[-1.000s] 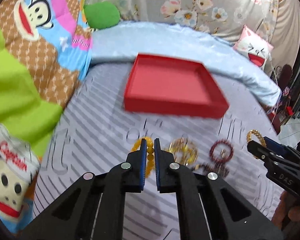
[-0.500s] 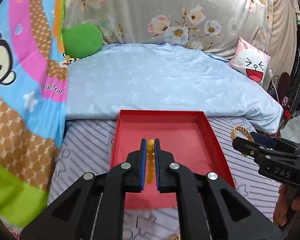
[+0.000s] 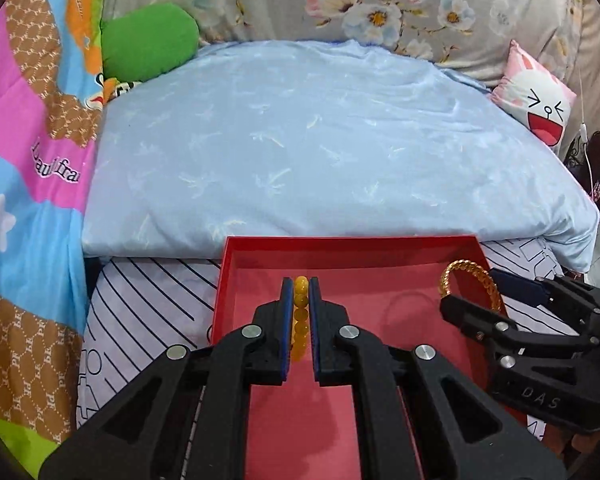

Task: Organize jewelry
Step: 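Carry both bracelets into the red tray and open both tools, then withdraw both tools from the tray back to the remaining bracelets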

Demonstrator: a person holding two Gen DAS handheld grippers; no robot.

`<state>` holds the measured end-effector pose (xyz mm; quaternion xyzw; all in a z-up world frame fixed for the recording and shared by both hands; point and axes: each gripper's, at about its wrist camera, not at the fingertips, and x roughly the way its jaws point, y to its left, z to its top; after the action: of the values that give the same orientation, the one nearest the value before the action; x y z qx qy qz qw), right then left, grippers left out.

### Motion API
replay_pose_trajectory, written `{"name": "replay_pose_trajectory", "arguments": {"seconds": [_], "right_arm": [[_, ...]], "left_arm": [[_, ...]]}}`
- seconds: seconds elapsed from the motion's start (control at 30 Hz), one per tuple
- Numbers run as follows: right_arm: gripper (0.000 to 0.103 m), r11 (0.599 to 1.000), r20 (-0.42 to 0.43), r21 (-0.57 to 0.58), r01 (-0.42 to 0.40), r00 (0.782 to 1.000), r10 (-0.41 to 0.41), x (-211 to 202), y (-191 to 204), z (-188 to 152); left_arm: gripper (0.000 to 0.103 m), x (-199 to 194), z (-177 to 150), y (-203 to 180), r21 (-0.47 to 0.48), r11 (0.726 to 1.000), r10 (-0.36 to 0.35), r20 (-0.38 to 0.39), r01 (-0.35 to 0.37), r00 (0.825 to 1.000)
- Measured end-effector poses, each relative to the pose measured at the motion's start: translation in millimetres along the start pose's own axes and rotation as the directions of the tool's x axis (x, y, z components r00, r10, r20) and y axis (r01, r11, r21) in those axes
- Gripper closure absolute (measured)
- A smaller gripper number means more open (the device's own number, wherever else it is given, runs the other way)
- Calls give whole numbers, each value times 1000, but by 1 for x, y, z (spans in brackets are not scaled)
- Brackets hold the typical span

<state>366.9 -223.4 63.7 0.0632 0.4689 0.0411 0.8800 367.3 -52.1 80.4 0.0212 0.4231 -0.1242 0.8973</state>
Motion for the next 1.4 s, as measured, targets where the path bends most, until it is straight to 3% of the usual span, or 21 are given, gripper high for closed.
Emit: {"name": "replay_pose_trajectory", "arguments": {"seconds": [0.17,0.3,0.47,0.7,0.93,1.07,1.13,1.2,1.4], "right_arm": [[44,996,-8,-55,70,997,-70,13,4,-1],[34,997,2,-18,76,997,-76,15,-7,0],[34,996,9,-7,86,996,-86,13,-11,0],[34,1000,48,-5,-2,999,2,-20,-2,-27],[34,993,122,-99,63,991,-50,-63,26,-57],[34,995,141,-89,44,990,-31,-90,29,-76],[34,996,138,-81,35,990,-24,-100,28,-87],[34,996,136,-78,33,990,-22,-113,28,-103],[34,997,129,-63,38,991,-29,-138,29,-146]], "left_arm": [[92,12,1,0,-6,1000,25,-30,-25,999],[68,14,0,5,-26,998,47,-32,-48,998],[68,11,0,8,-45,996,71,-24,-72,997],[68,-15,-18,1,-16,996,90,-1,-90,996],[68,-46,-45,-5,6,994,112,19,-112,994],[68,-75,-63,-1,8,992,122,33,-123,992],[64,-90,-72,-2,18,992,126,48,-127,991],[53,-109,-85,-2,22,991,128,75,-129,989],[52,-140,-120,-6,20,992,121,82,-123,989]]}}
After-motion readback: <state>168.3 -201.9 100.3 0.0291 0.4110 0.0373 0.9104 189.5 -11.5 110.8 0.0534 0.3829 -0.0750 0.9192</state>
